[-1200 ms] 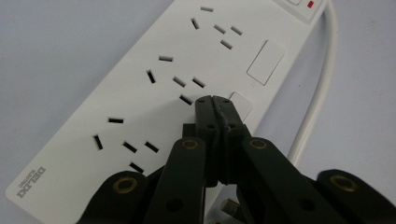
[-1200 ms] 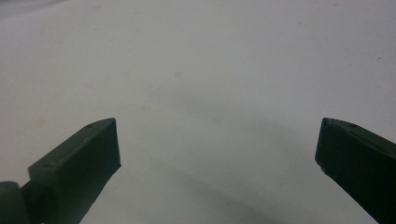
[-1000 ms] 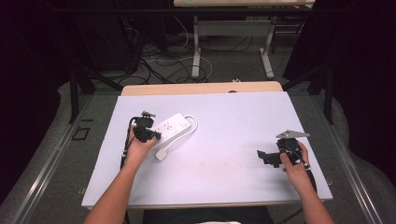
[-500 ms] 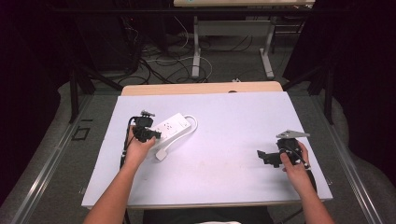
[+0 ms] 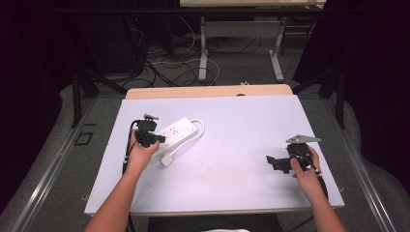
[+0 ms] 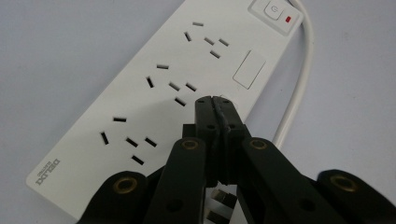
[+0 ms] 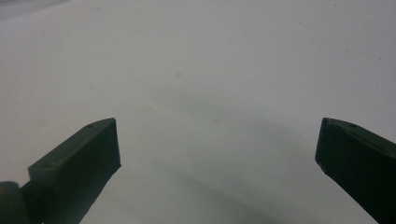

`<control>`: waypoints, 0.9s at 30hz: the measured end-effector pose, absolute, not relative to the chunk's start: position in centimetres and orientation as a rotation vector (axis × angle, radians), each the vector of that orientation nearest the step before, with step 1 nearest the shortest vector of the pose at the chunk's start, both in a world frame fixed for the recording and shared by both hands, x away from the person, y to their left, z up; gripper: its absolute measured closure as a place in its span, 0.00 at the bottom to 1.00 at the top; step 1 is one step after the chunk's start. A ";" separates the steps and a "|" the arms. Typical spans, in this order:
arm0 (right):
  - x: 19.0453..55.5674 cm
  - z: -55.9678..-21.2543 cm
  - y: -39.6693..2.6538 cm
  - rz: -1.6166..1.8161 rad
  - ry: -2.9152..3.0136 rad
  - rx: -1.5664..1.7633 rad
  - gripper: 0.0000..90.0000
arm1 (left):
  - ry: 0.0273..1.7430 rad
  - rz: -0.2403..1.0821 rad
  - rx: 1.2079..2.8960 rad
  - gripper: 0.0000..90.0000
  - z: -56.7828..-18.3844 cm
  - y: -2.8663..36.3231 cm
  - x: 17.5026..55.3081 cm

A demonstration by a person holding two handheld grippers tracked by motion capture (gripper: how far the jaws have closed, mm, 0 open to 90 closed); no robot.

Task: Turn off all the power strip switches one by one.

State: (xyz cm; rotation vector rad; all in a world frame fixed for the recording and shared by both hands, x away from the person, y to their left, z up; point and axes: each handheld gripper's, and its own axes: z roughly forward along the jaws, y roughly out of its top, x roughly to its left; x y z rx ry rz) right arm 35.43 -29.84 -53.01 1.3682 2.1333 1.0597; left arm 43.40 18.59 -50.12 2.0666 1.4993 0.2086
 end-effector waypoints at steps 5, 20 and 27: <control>35.4 -53.0 -29.8 1.061 2.133 1.368 0.00 | 1.494 0.221 2.061 1.00 -50.0 18.7 43.2; 35.4 -53.0 -29.8 1.060 2.135 1.368 0.00 | 1.491 0.226 2.061 1.00 -49.8 19.3 42.5; 35.4 -53.0 -29.8 1.059 2.134 1.369 0.00 | 1.493 0.212 2.057 1.00 -50.1 19.6 42.3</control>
